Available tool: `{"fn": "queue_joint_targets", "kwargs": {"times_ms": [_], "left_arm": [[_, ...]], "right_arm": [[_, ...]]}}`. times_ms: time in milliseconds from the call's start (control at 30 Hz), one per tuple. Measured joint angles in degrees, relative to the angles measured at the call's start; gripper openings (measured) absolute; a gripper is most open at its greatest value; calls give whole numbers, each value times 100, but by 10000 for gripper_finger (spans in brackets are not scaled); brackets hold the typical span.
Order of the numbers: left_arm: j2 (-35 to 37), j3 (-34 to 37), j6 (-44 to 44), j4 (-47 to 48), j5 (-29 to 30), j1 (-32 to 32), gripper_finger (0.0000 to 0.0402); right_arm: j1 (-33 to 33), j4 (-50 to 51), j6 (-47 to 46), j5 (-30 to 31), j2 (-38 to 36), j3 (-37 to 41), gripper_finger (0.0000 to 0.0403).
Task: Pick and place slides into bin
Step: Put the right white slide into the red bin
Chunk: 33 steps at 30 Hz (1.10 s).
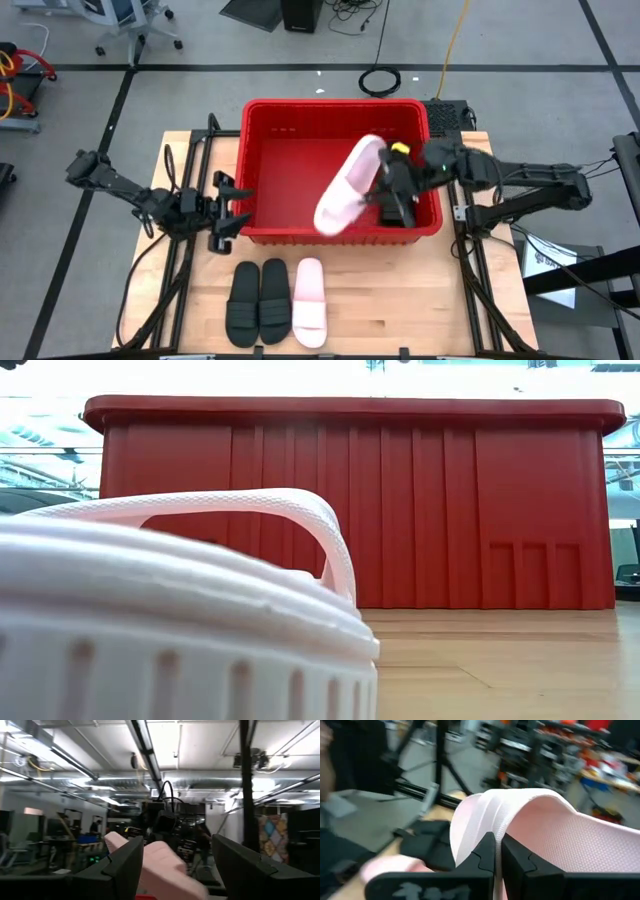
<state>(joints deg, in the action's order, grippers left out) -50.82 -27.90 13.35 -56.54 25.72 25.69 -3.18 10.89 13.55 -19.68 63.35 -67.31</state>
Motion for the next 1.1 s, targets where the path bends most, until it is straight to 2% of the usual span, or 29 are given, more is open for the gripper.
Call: {"fn": "queue_joint_targets", "kwargs": {"times_ms": [133, 233, 367, 567, 700, 900, 1000, 1100], "left_arm": [[5, 0, -103, 65, -29, -367, 241], [38, 2, -152, 152, -88, -643, 241], [168, 2, -299, 244, -533, -1099, 241], [493, 2, -768, 669, -1059, -1941, 241], [559, 2, -1061, 860, -1346, -2456, 241], [550, 2, -1534, 963, -2060, -3038, 241], [546, 2, -1704, 998, -2268, -3224, 241], [546, 2, -1729, 1006, -2410, -3339, 241]], "right_arm": [[-843, 300, 105, -192, -85, 0, 3], [-1587, 331, 147, -895, -87, 0, 3], [-2617, 414, 259, -1754, 14, -6, 2], [-3854, 678, 282, -3541, 687, -274, 1], [-4147, 1689, 922, -3990, 1438, -768, 1], [-4048, 3641, 2547, -3982, 2375, -1376, 1], [-3950, 3929, 2850, -3726, 2658, -1397, 1], [-3852, 4096, 3049, -3726, 2903, -1401, 0]]}}
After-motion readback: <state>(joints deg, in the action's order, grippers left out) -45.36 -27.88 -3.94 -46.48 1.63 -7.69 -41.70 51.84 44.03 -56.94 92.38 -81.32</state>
